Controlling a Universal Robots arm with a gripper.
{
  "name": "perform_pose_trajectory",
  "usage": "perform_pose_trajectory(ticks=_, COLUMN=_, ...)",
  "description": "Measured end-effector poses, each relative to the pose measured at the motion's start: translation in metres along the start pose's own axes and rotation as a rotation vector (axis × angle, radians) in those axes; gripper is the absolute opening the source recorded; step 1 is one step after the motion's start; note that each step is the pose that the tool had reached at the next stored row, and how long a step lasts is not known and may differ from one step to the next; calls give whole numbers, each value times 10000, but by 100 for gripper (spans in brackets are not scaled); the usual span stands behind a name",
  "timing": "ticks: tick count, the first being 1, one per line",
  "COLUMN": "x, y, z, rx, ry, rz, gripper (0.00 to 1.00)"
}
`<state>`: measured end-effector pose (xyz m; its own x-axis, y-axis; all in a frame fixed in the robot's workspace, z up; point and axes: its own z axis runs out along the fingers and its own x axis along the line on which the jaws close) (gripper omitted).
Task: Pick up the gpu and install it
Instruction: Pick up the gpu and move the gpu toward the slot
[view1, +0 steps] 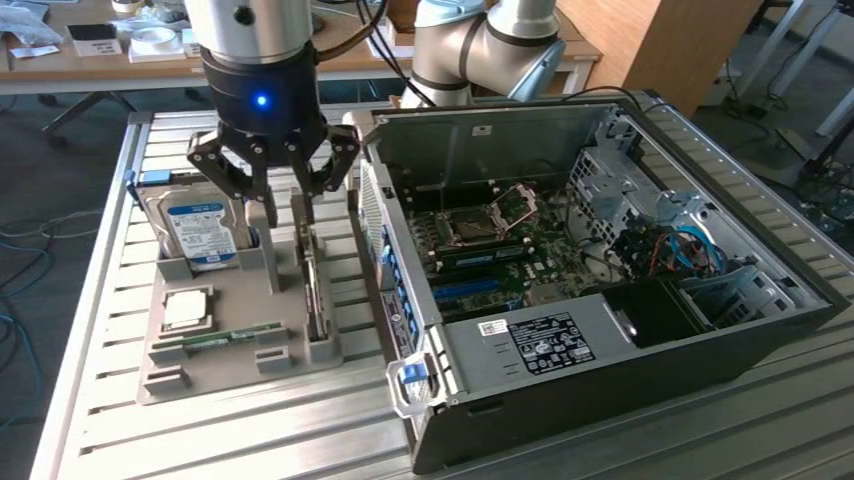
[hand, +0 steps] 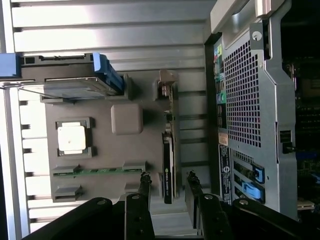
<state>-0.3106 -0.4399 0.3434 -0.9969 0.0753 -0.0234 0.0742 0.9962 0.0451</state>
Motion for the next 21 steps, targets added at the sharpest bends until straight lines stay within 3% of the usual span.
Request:
perform_pose_trajectory(ticks=11, x=4, y=-8, z=175, rx=1, ry=1, rz=0, gripper=42)
perform_pose_trajectory(ticks=21, x=5, y=-11, z=237, rx=1, ry=1, rz=0, gripper=42)
